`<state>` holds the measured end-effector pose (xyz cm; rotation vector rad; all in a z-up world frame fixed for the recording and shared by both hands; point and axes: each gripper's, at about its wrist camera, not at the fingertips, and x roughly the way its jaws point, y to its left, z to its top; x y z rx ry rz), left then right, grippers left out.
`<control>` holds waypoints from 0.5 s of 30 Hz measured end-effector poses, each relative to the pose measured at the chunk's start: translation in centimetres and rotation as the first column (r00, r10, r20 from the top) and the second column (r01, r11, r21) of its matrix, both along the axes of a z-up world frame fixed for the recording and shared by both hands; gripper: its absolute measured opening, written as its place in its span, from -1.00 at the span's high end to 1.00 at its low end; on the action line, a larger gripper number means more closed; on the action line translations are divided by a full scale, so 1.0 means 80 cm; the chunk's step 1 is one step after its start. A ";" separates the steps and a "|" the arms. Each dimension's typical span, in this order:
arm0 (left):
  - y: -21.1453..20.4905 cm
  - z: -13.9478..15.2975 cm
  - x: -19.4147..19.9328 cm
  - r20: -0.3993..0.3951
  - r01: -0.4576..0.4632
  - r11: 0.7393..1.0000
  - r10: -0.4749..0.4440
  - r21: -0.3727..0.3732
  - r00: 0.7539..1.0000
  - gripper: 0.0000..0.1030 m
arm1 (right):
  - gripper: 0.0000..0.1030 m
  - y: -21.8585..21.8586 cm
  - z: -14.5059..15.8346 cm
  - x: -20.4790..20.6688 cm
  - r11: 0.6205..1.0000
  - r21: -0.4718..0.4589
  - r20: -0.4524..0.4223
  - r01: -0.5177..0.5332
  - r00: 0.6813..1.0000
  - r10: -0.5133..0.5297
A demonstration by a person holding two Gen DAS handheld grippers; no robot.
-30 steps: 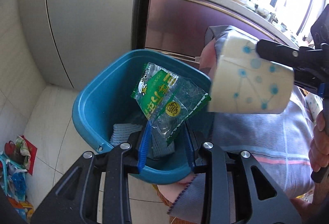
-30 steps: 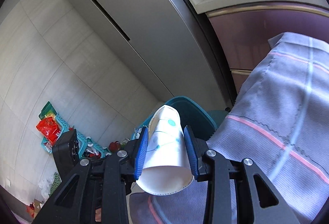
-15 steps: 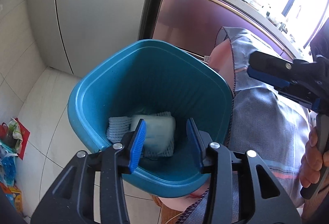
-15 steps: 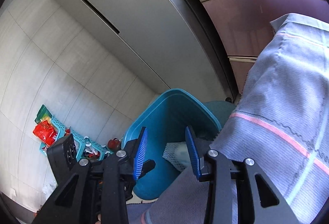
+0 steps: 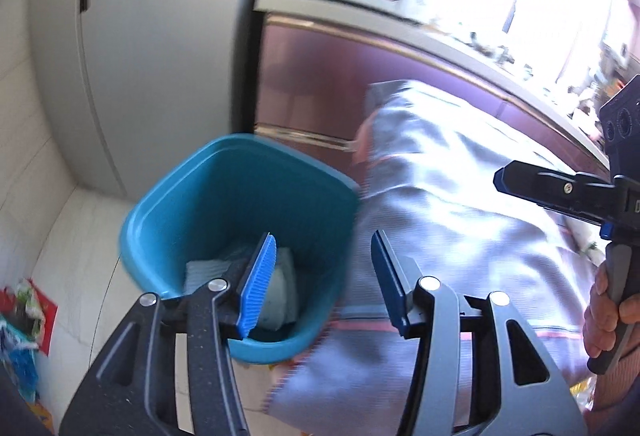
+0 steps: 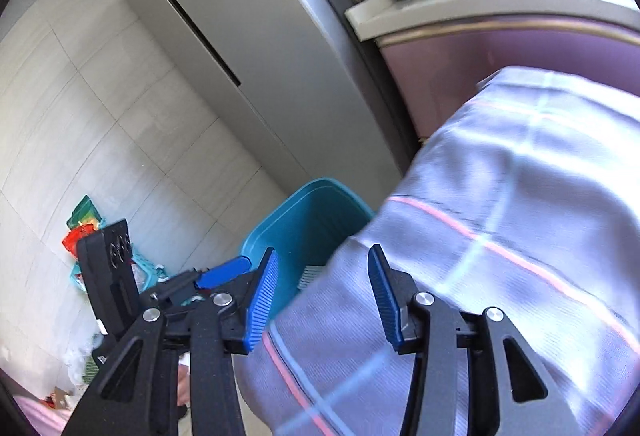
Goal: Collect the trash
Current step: 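Grasp a second white dotted cup with the left tool while the right tool grasps a clear plastic wrapper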
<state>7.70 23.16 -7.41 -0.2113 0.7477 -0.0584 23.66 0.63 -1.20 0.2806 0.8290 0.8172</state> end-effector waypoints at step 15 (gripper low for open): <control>-0.219 0.023 0.007 0.041 0.399 0.917 -0.400 0.016 0.916 -0.04 | 0.10 -0.213 0.016 -0.098 0.931 -0.044 0.114 0.362 0.928 -0.356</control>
